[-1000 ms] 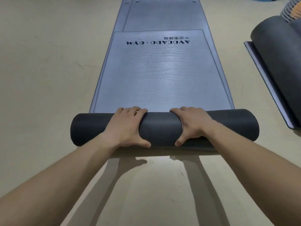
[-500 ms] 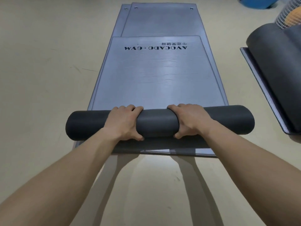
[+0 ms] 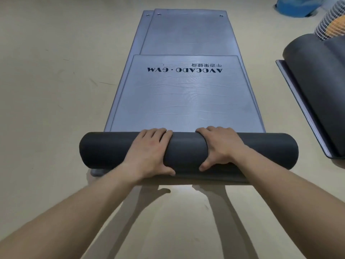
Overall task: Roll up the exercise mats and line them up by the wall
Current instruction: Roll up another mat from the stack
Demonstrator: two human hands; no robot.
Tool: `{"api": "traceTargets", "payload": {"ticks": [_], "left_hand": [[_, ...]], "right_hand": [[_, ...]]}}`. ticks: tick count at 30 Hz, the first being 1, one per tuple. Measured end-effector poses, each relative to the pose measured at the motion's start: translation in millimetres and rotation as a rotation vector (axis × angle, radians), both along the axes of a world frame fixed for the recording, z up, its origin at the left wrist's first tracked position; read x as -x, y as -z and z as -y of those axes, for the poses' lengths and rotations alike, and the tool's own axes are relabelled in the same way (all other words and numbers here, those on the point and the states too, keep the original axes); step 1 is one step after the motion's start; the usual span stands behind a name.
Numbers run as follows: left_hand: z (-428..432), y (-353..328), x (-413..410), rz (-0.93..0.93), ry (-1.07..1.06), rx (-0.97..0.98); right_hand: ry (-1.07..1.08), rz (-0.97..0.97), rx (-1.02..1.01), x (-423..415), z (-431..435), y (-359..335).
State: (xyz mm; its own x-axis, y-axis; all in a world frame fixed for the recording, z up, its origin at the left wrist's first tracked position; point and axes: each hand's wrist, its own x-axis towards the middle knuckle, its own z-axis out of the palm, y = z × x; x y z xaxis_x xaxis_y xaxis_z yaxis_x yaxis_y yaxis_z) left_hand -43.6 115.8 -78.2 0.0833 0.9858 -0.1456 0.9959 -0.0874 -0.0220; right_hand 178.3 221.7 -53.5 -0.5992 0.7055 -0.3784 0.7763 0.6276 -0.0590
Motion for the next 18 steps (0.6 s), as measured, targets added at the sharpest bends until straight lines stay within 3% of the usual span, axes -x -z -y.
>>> {"api": "traceTargets", "payload": {"ticks": [2,6,9,13,18], "left_hand": [[5,12,-6,-0.048,0.006,-0.056],[-31,8,12,0.071,0.007,0.003],[-38,13,17,0.043,0.015,0.013],[-28,30,10,-0.118,-0.049,-0.066],[-43,14,14,-0.049,-0.028,0.019]], "right_hand": [[0.001,-0.002,0.052,6,-15,-1],[-0.012,-0.047,-0.233,-4,4,29],[-0.042,-0.055,-0.359,-10,9,50],[-0.077,-0.034,-0.248,-1,-22,39],[-0.048,0.031,-0.024,11,-37,16]]}}
